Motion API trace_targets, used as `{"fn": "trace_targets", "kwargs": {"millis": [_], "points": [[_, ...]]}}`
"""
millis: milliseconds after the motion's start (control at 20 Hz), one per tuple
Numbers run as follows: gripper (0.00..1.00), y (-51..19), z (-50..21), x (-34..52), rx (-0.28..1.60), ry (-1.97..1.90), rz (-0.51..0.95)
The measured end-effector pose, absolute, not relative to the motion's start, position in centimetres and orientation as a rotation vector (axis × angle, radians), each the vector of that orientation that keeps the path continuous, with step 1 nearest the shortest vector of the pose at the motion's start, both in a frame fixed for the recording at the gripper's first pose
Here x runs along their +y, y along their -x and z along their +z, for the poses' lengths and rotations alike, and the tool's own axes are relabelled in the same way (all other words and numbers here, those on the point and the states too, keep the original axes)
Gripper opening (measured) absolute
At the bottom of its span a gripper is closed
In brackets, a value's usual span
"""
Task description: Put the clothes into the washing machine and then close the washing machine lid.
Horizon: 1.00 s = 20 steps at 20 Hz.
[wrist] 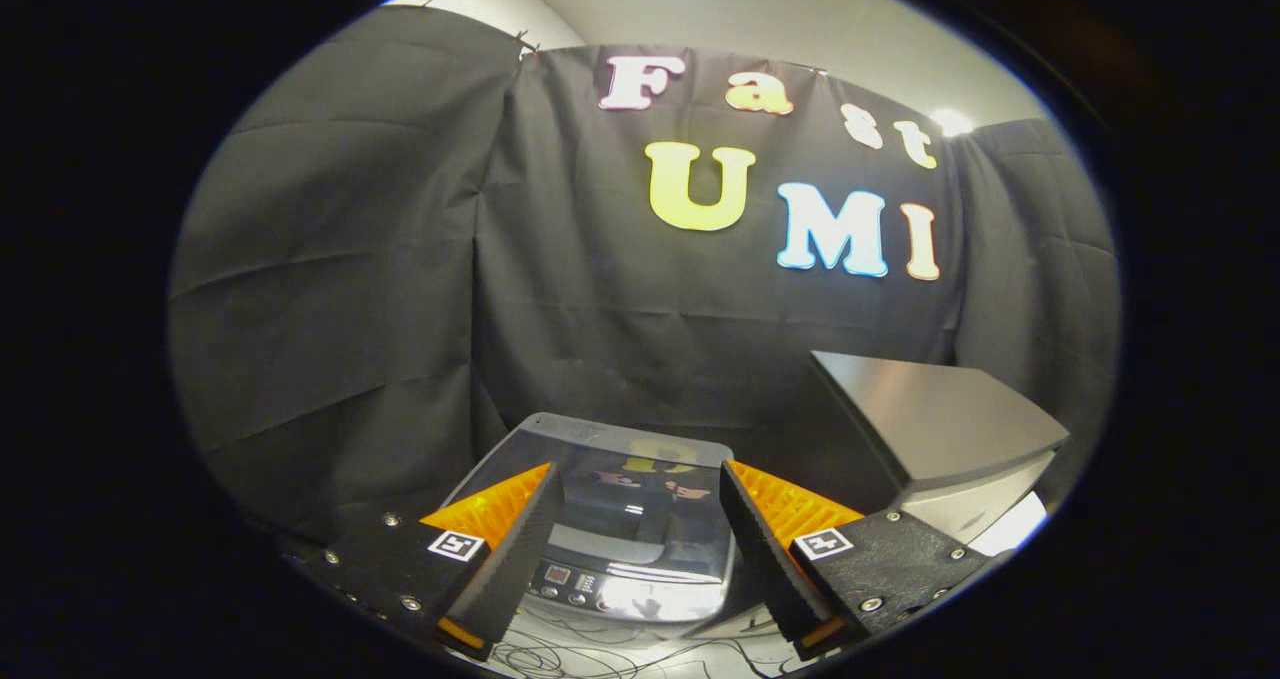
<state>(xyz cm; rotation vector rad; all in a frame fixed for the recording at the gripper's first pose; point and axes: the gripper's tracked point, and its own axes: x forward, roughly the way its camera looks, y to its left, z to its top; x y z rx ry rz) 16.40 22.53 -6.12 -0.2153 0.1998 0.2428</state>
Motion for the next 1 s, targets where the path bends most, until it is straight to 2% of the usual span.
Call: {"fn": "trace_targets", "kwargs": {"millis": [550,850,1000], "points": [[0.97,3.3,-1.1,3.8,0.024,0.081,0.227],[0.96,9.3,0.5,-4.5,-0.022,0.071,0.098],[0.96,10.0,-0.3,-5.0,-0.017,0.074,0.059]]}}
